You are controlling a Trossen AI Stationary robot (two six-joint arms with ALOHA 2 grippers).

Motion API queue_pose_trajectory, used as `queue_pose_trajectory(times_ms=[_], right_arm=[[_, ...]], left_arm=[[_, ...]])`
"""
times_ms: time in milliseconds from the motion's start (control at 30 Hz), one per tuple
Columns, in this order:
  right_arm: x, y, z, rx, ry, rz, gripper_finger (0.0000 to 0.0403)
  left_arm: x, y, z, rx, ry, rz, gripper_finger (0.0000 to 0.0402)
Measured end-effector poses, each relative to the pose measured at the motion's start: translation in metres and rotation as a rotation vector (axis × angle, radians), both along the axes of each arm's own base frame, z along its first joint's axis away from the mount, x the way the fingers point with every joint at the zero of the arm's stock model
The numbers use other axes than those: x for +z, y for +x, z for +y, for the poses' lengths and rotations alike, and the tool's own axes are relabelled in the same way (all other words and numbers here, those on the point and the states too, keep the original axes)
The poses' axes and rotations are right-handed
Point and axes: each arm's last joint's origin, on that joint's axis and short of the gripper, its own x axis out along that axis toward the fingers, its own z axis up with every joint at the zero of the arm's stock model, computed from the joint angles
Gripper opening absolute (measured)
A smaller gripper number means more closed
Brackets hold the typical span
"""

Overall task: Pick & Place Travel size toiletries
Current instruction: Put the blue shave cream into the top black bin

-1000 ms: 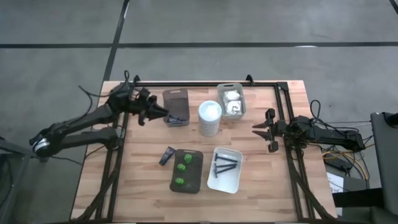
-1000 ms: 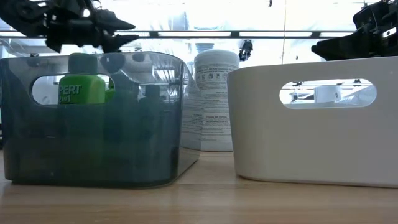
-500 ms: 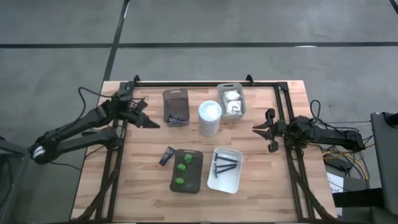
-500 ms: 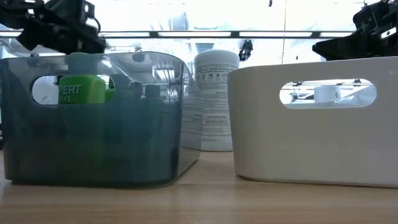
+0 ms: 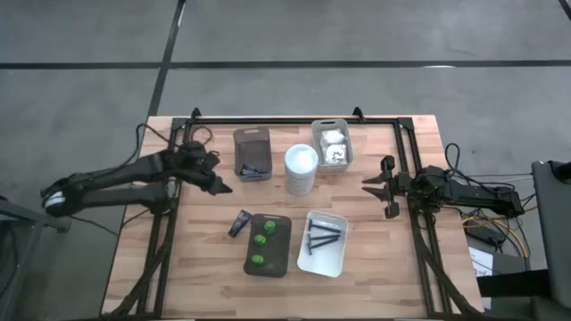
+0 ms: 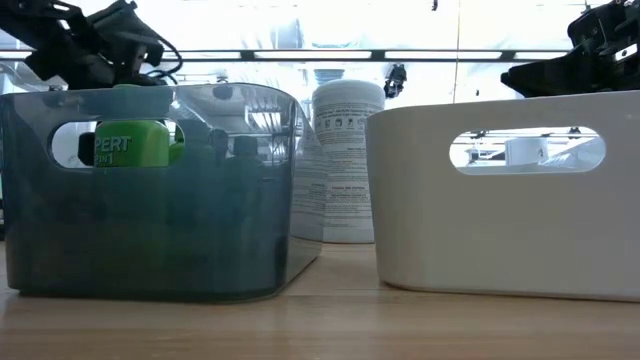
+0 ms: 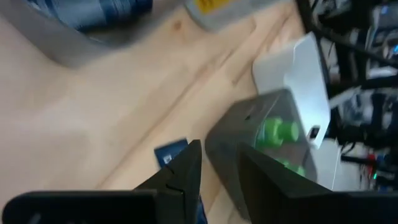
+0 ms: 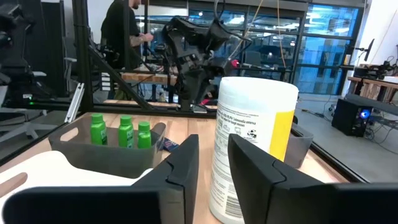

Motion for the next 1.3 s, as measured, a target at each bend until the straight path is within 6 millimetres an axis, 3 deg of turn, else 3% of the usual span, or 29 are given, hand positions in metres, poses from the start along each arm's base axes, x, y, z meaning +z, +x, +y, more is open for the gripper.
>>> queue_pose_trajectory(times_ms=[367, 533, 667, 1000, 1300], right_arm=[[0.000, 0.000, 0.000, 0.001, 0.000, 0.000, 0.0114], [0.000, 0.000, 0.000, 0.000, 0.000, 0.000, 0.0127], [0.000, 0.000, 0.000, 0.000, 0.000, -0.001, 0.0136], [0.000, 0.000, 0.000, 0.000, 0.000, 0.000, 0.0156], [0.000, 0.000, 0.000, 0.000, 0.000, 0.000, 0.0174]], left_arm=[[-0.022, 0.028, -0.035, -0.199, -0.122, 0.182, 0.0094], [-0.033, 0.037, -0.046, -0.199, -0.164, 0.263, 0.0099], [-0.039, 0.043, -0.047, -0.153, -0.202, 0.301, 0.0125], [-0.051, 0.055, -0.046, -0.203, -0.152, 0.301, 0.0237], [-0.058, 0.062, -0.057, -0.247, -0.055, 0.339, 0.0240]])
